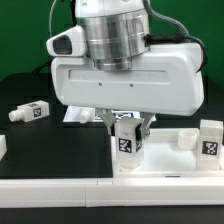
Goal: Assemble square table
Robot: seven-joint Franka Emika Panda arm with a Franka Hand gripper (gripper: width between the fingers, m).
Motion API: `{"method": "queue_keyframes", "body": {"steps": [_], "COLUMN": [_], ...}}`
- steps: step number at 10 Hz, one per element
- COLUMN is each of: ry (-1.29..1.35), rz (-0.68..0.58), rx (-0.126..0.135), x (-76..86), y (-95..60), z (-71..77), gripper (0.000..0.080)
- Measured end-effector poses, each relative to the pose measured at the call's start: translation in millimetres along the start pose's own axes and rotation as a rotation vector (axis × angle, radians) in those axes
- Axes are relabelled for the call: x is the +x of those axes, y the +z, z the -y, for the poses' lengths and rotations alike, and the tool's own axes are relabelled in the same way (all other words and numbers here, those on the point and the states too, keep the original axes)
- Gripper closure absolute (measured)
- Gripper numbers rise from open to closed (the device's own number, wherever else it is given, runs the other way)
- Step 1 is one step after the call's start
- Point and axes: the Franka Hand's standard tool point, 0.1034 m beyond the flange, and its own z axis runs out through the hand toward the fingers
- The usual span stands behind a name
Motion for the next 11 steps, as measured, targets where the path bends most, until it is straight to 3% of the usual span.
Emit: {"method": "queue_keyframes", "body": {"steps": [3,5,6,7,8,9,10,11], "ry": [0.495,0.595,0.577,0.489,0.386,0.21,0.0,-0.105], "rz": [-0.073,-0.075,-0.076,-0.078,-0.082,-0.095,-0.09,-0.079], "rx": [0.077,0.092,0.091,0.086,0.081,0.06,0.035,0.021], "x": [-2.5,-2.8,-2.7,-2.1,0.1,-2.0,-7.7,-10.3], "y": [2.3,2.1,2.2,1.9,-0.2,0.5,4.0,4.3], "z": [1.8,1.5,1.5,1.0,1.3,5.3,7.2,7.7], "gripper": [0.0515,0.0515,0.0515,0.0362,0.0362,0.0233,0.0233,0.0161]}}
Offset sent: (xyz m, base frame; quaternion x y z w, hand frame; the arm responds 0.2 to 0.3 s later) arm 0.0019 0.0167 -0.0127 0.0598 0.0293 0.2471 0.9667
